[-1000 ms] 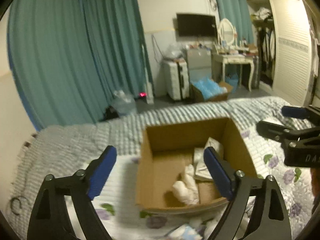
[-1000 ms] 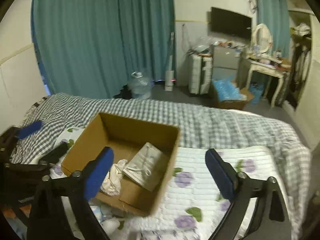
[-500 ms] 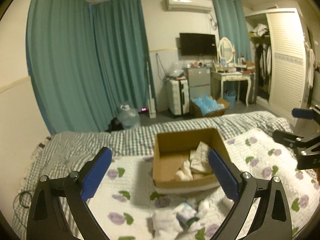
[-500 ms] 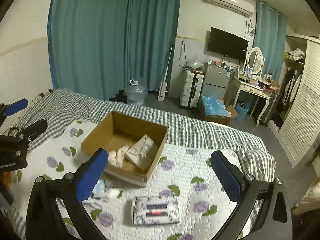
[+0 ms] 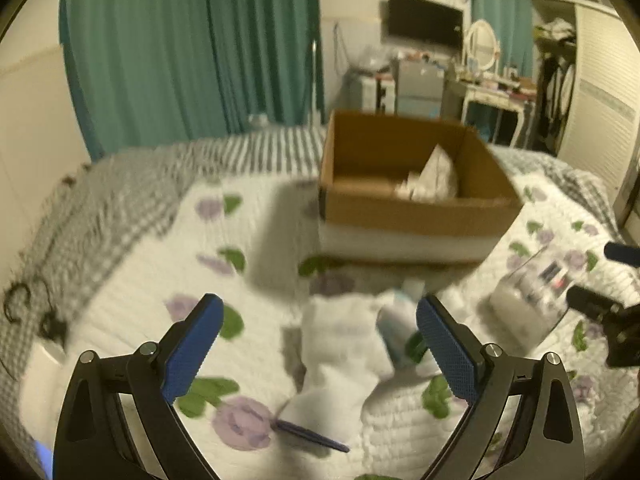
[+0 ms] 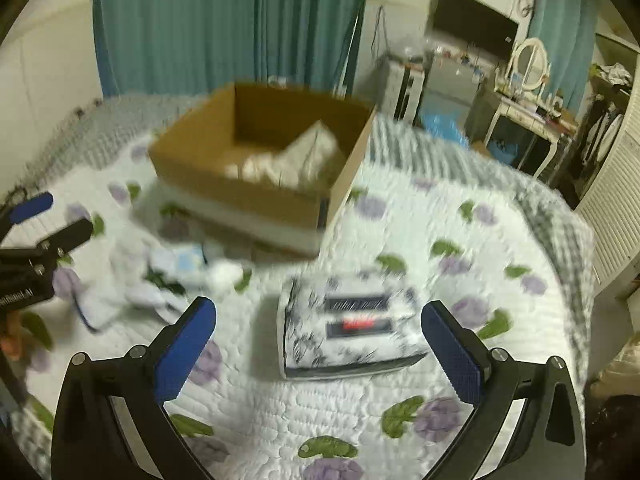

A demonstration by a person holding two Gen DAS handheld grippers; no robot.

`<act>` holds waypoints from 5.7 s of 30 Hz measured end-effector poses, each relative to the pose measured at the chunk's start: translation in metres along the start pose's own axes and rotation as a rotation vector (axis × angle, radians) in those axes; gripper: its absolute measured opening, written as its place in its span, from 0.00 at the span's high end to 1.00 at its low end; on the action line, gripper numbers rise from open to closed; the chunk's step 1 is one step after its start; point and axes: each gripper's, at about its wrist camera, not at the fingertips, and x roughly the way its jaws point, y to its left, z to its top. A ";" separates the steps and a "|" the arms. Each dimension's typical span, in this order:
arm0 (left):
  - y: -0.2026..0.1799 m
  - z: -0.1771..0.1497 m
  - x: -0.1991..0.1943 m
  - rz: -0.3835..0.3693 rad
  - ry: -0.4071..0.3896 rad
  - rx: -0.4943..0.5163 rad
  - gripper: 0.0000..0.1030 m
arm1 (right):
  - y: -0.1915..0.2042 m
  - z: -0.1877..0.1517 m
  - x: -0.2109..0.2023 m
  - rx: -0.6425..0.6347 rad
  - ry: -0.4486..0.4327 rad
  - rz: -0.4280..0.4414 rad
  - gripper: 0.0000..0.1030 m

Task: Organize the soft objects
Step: 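Grasp the white glove with the left gripper while the right grasps the floral tissue pack, then carry the glove and floral tissue pack into the box and release both, then grasp the white glove with green band using the left gripper while the right grasps the white plush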

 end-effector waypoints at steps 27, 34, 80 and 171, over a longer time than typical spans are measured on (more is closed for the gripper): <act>-0.019 -0.050 0.065 -0.068 0.271 0.077 0.42 | 0.006 -0.038 0.064 -0.011 0.062 -0.056 0.63; -0.022 -0.050 0.050 -0.092 0.252 0.082 0.62 | -0.005 -0.034 0.038 0.055 -0.003 -0.037 0.73; -0.038 0.132 0.011 -0.136 -0.079 0.094 0.65 | 0.008 0.174 -0.050 0.011 -0.371 0.218 0.79; -0.062 -0.092 0.039 -0.081 0.273 -0.079 0.53 | 0.039 0.011 0.061 -0.257 -0.007 0.212 0.00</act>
